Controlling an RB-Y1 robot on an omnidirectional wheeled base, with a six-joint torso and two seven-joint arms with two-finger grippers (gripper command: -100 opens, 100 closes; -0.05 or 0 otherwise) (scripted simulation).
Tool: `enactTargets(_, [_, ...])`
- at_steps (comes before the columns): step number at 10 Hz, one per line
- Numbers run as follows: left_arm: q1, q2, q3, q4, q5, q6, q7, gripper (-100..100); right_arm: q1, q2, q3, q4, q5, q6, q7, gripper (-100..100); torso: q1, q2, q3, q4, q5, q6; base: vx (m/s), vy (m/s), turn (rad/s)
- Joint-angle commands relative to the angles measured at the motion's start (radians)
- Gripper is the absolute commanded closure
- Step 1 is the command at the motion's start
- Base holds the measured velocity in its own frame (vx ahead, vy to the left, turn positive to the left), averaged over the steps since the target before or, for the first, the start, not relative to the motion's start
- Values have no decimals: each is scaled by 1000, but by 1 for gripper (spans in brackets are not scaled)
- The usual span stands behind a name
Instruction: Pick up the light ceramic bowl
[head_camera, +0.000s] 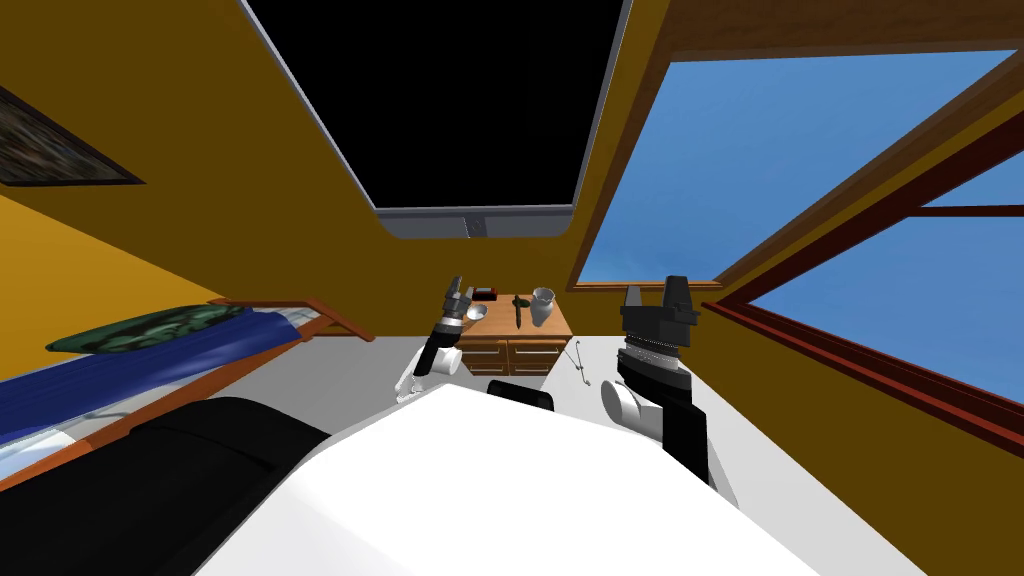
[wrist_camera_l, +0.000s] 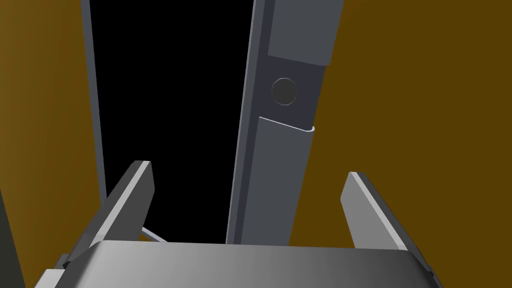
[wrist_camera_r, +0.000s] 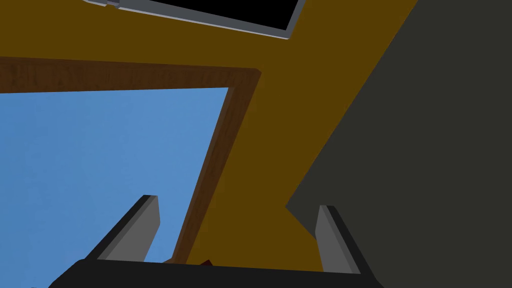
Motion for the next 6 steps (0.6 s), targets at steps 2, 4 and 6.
enactTargets(2, [-25, 16, 5, 32, 5, 57, 2, -100, 0, 0, 0, 0, 0, 0, 0, 0, 0, 0, 0, 0, 0, 0, -20, -11, 8])
enactTargets(4, [-46, 26, 5, 59, 8, 103, 2, -100, 0, 0, 0, 0, 0, 0, 0, 0, 0, 0, 0, 0, 0, 0, -15, -13, 9])
enactTargets(6, [-69, 35, 5, 88, 12, 152, 3, -100, 0, 0, 0, 0, 0, 0, 0, 0, 0, -1, 0, 0, 0, 0, -16, -11, 12])
